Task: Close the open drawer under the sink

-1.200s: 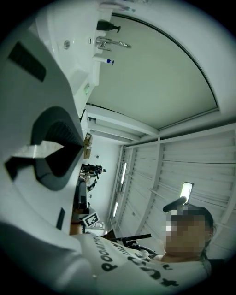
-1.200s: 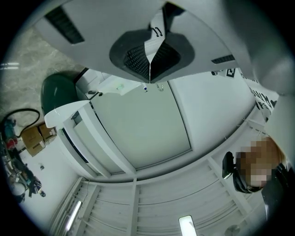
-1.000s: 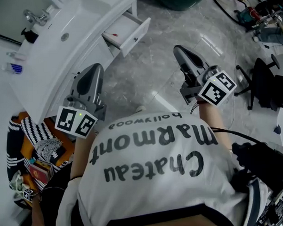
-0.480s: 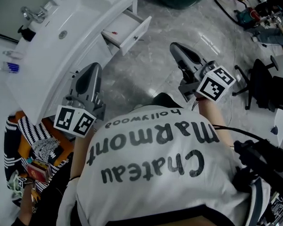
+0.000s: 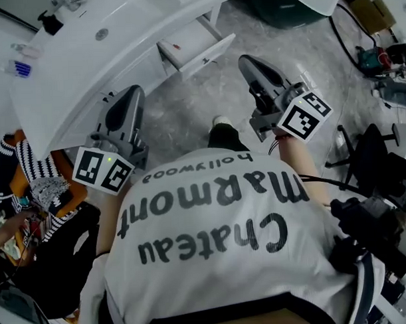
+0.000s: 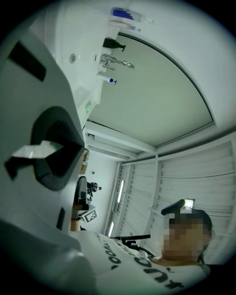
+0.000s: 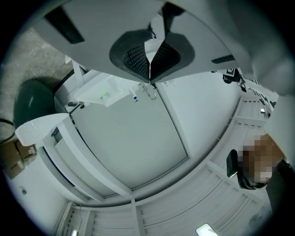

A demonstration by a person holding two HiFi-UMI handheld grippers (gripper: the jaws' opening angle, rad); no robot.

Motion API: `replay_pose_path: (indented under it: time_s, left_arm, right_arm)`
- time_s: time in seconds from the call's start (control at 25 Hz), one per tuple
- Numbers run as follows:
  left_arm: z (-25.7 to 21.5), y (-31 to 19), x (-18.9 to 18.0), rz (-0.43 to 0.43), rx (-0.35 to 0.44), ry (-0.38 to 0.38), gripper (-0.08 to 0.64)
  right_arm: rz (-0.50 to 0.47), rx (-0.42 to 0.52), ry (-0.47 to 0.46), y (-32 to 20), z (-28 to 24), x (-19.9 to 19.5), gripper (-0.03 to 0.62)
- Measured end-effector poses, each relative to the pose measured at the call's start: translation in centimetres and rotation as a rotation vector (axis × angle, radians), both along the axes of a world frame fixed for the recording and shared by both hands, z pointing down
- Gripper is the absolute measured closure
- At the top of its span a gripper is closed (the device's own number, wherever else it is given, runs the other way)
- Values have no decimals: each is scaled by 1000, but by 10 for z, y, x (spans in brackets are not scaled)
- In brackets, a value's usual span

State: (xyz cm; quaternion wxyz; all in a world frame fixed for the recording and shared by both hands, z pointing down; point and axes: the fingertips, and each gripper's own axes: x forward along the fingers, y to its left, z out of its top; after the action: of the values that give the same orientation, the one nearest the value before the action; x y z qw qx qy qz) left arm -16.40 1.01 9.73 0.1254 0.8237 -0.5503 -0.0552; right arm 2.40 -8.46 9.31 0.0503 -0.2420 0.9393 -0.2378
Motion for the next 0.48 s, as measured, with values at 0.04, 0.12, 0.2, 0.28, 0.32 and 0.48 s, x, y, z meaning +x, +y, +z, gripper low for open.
replay_pose_path:
  time_s: [0.04, 0.12, 0.2, 0.28, 0.32, 0.48]
  left_arm:
    - [1, -3, 1, -21, -4, 3, 552]
    - [3, -9, 4, -63, -17, 13, 552]
    - [6, -18, 9, -100, -31, 16, 552]
    - [7, -30, 13, -138, -41, 27, 552]
    - [7, -36, 16, -156, -43, 37, 552]
    - [10, -59, 31, -218, -50, 50, 552]
  right_arm:
    - [-20, -6, -5, -9, 1, -2, 580]
    - [-66, -25, -21, -26, 2, -6, 580]
    - [-113, -30, -29, -42, 1, -9, 580]
    - [-152, -24, -12, -58, 2, -9, 580]
    - [-171, -25, 0, -65, 5, -8, 580]
    - [-241, -54, 43, -93, 20, 0, 580]
